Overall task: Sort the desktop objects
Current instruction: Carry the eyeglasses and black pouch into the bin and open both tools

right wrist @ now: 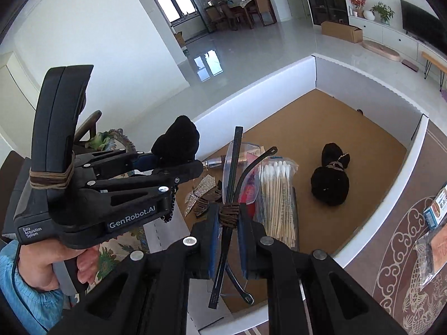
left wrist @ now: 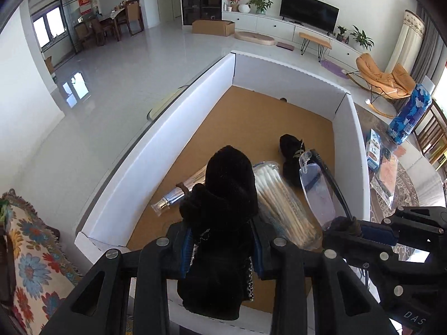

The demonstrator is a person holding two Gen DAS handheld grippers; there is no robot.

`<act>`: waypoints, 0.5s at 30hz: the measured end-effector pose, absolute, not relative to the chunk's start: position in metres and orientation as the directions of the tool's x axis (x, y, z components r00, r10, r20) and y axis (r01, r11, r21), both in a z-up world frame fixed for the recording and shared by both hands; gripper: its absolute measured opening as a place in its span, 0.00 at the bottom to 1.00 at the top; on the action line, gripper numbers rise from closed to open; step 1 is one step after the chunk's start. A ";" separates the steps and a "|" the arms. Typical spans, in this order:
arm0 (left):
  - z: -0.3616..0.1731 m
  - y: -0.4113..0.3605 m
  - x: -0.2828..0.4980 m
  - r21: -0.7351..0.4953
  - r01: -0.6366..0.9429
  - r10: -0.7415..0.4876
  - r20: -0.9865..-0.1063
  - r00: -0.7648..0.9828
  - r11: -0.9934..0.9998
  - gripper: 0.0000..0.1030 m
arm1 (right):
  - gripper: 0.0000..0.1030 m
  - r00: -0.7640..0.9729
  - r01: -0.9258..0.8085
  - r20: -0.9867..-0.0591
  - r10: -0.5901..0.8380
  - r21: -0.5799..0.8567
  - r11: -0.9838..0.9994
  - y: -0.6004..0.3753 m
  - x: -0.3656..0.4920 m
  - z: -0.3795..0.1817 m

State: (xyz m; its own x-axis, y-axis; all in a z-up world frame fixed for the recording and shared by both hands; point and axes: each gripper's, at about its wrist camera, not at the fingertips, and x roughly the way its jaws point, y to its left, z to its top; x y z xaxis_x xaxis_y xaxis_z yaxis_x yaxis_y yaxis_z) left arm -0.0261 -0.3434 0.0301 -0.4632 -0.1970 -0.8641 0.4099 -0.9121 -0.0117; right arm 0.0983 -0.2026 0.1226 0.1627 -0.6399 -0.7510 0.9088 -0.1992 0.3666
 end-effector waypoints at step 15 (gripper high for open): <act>-0.011 -0.354 -0.029 0.073 0.524 -0.300 -0.882 -0.363 -0.849 0.73 | 0.67 0.127 0.906 -0.781 -0.612 0.343 -0.249 -0.209 0.095 0.085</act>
State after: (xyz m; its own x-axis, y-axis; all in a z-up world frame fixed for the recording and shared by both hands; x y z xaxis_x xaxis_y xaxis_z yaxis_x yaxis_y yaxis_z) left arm -0.0293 -0.3538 -0.0105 -0.3634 -0.2997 -0.8821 0.5239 -0.8487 0.0725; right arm 0.0950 -0.2086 0.0846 0.1272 -0.6117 -0.7808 0.9057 -0.2493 0.3429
